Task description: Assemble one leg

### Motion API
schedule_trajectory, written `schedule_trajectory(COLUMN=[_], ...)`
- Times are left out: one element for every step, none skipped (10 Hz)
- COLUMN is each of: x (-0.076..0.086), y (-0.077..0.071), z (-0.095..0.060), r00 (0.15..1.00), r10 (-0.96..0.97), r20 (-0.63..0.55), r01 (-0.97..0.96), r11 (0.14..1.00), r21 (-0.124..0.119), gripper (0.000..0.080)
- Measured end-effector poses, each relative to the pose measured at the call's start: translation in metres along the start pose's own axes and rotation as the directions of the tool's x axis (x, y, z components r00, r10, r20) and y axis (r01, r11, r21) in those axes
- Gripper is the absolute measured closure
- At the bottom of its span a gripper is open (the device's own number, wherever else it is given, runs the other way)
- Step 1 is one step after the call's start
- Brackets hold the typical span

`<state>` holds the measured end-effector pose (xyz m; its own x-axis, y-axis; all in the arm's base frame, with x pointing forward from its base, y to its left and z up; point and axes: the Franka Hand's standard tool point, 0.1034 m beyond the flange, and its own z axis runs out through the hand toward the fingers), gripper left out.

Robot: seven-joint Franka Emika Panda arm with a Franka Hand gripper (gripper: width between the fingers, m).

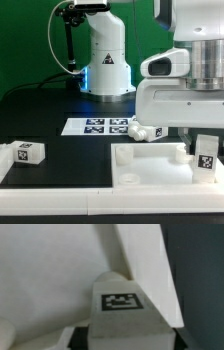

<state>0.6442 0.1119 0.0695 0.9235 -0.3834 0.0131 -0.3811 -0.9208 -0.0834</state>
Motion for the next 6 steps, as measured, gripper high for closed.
schedule_trajectory(x=[0.0003, 0.0004, 0.0001, -0.0003, -0.0005, 0.0014], y=[0.0004, 0.0005, 0.0007, 0.0006, 0.0009, 0.0021], z=[0.0, -0.0001, -0.0003, -0.0004, -0.0001, -0.0001], r00=[0.996, 0.978, 0.933, 0.868, 0.769, 0.636], r10=[0.086, 0.21, 0.359, 0.497, 0.639, 0.771], r20=[0.0, -0.003, -0.007, -0.011, -0.01, 0.019], r01=[-0.086, -0.21, -0.359, -0.497, -0.639, -0.771], r11=[0.996, 0.978, 0.933, 0.868, 0.769, 0.637], r21=[0.0, -0.003, -0.009, -0.015, -0.016, -0.007], gripper=[0.0515, 0.0515, 0.0515, 0.0515, 0.0515, 0.0515])
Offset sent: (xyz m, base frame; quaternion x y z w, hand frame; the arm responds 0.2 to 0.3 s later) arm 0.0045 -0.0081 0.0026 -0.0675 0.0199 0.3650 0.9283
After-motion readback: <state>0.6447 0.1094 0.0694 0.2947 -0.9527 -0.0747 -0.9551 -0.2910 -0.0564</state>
